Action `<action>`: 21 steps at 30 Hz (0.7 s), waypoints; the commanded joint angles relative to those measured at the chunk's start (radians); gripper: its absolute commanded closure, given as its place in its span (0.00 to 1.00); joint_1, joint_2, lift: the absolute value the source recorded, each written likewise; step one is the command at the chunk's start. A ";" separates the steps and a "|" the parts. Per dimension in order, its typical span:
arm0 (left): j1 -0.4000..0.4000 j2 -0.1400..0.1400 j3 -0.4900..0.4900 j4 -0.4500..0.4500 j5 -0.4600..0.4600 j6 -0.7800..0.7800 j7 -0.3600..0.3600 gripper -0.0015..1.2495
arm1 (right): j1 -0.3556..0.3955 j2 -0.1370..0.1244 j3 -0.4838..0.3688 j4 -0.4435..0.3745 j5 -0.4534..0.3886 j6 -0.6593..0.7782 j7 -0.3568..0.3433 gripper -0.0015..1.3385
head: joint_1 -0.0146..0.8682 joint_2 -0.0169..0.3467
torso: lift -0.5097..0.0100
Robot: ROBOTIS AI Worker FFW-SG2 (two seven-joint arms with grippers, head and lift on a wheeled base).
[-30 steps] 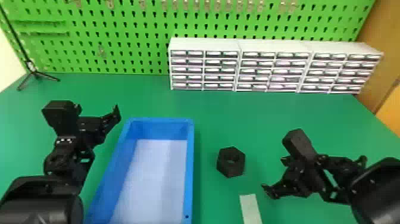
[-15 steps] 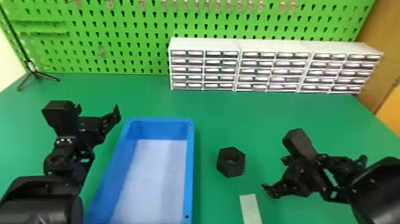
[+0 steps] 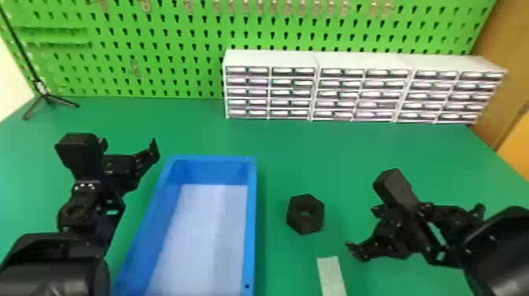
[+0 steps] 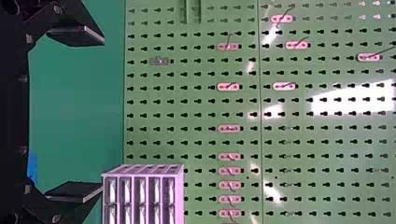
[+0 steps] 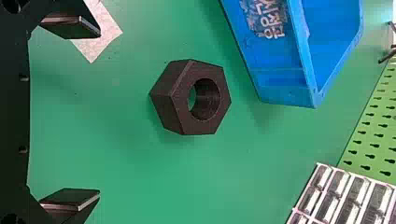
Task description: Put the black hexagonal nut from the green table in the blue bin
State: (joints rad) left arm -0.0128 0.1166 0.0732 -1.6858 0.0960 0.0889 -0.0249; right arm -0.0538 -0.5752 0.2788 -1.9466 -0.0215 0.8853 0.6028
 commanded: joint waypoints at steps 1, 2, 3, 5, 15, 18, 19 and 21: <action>-0.001 0.000 0.000 0.000 0.001 0.000 0.000 0.14 | -0.001 0.002 0.000 0.000 0.000 0.001 0.000 0.08 | 0.79 0.12 | 0.80; -0.001 0.000 0.000 0.000 0.001 0.000 0.000 0.14 | -0.001 0.002 0.000 0.000 0.000 0.001 0.000 0.08 | 0.79 0.12 | 0.80; -0.001 0.000 0.000 0.000 0.001 0.000 0.000 0.14 | -0.001 0.002 0.000 0.000 0.000 0.001 -0.001 0.08 | 0.79 0.12 | 0.80; -0.001 0.000 -0.001 0.000 0.001 0.000 0.000 0.14 | -0.001 0.002 0.000 0.000 0.000 0.001 0.000 0.08 | 0.79 0.12 | 0.80; 0.001 0.000 0.000 0.000 0.001 0.000 0.000 0.14 | -0.009 0.000 0.007 0.000 -0.002 0.001 0.000 0.08 | 0.79 0.12 | 0.80; 0.001 0.000 0.002 0.000 0.001 0.000 0.000 0.14 | -0.020 0.000 0.013 0.000 -0.005 0.001 0.000 0.08 | 0.79 0.12 | 0.80; 0.001 0.000 0.002 0.000 0.001 0.000 0.000 0.14 | -0.026 0.000 0.017 0.000 -0.005 0.001 0.000 0.08 | 0.79 0.12 | 0.80; 0.001 0.000 0.002 0.000 0.001 0.000 0.000 0.14 | -0.043 -0.002 0.033 0.000 -0.006 0.003 0.000 0.08 | 0.79 0.12 | 0.80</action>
State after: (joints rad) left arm -0.0123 0.1166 0.0742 -1.6858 0.0966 0.0889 -0.0251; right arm -0.0730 -0.5750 0.2919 -1.9466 -0.0246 0.8866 0.6028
